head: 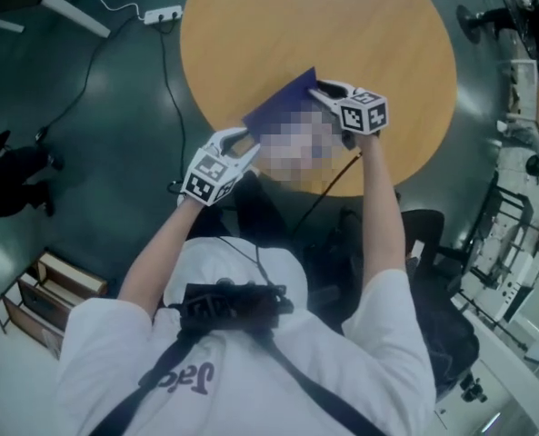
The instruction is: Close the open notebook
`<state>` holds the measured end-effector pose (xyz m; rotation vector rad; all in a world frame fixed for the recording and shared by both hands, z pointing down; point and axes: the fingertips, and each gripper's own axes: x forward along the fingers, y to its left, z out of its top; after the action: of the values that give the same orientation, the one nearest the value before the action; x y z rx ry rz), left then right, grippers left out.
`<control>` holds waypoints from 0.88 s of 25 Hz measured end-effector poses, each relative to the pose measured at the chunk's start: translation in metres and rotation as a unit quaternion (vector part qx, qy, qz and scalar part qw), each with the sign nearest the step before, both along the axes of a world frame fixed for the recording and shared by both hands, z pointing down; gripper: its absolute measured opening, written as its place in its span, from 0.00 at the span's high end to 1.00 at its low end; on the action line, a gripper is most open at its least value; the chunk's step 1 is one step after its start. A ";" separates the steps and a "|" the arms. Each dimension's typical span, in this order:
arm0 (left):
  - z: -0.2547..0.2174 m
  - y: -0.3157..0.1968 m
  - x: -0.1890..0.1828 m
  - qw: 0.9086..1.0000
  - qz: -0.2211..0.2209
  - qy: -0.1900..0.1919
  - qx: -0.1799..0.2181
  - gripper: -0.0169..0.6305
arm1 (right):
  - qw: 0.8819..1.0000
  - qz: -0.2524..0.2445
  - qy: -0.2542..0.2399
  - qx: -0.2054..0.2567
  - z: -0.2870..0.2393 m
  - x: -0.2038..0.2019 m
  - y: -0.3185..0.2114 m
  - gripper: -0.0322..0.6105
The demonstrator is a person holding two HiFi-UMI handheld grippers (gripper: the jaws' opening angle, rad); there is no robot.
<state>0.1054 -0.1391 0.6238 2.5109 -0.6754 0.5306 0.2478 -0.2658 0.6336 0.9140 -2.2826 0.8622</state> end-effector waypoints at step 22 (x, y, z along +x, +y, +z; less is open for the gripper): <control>0.074 0.097 0.061 0.954 0.267 -0.134 -0.024 0.74 | 0.911 0.401 -0.043 0.089 -0.016 0.121 0.208 0.75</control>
<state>0.1664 -0.0423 0.6980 2.5891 -0.0528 1.0781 0.3692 -0.0574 0.6179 2.0039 -2.0556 1.0244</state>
